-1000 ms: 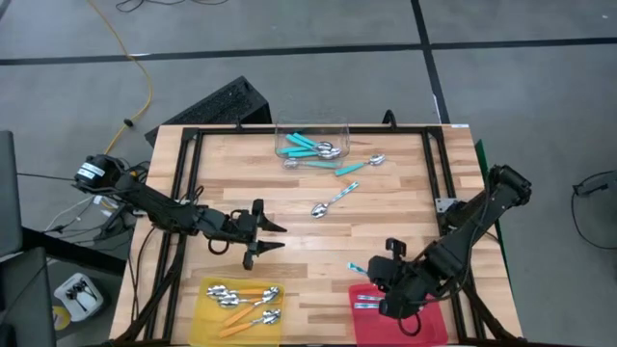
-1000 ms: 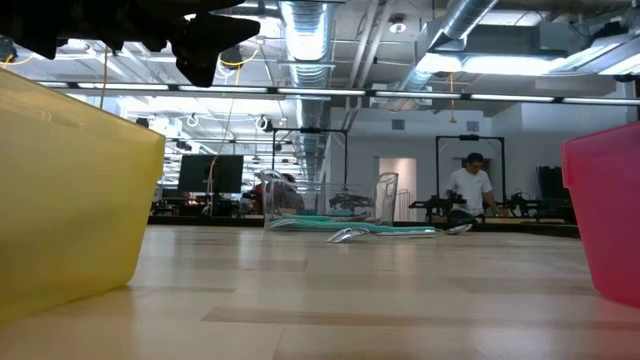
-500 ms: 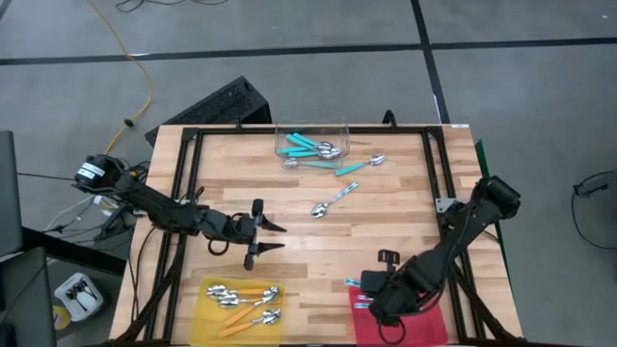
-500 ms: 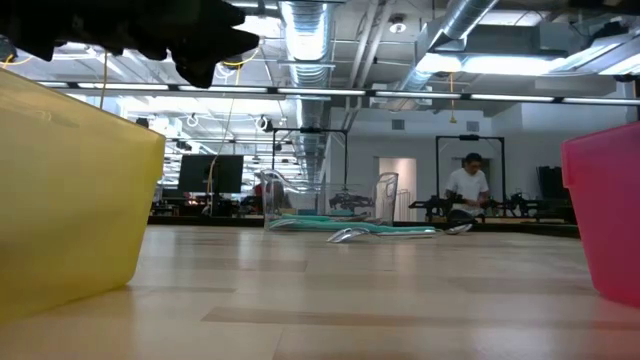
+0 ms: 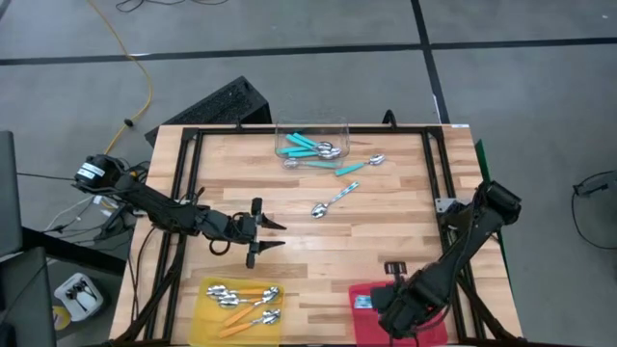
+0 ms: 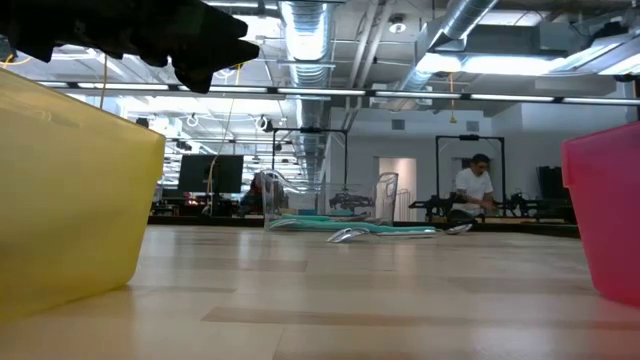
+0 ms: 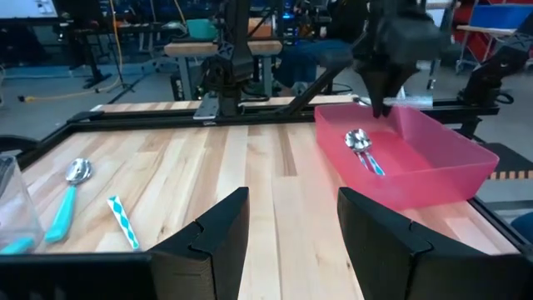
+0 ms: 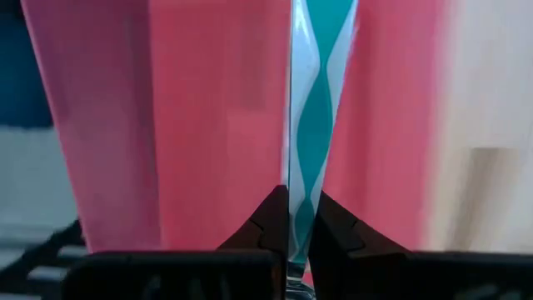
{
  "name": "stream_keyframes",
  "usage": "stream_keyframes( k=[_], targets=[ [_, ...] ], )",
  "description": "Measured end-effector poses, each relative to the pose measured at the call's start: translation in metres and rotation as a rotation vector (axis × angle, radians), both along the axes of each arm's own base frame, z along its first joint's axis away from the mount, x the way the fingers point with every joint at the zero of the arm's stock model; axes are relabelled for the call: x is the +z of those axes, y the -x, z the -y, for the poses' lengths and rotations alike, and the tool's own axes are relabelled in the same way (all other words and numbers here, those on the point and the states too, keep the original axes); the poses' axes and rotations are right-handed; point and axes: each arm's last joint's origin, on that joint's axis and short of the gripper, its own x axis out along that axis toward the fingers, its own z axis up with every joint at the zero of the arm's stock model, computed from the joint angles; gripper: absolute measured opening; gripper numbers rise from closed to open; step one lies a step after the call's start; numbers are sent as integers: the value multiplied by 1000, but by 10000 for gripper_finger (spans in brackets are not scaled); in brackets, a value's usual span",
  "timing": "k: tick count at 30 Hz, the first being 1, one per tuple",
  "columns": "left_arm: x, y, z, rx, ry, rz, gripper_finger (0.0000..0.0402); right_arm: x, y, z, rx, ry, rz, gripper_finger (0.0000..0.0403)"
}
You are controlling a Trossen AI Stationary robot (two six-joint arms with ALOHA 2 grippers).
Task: Sort silverware by color (type)
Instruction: Put the white and blue spoon into the red bin
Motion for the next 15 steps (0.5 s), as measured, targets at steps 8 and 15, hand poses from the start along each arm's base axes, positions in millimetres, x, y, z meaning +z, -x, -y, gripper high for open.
stream_keyframes(
  k=[8, 15],
  targets=[
    [0, 0, -1, 35, 5, 2, 167, -35, 0, -20, 42, -17, -150, 45],
    [0, 0, -1, 40, 10, 3, 167, -45, -3, -33, 58, -76, -128, 45]
  ],
)
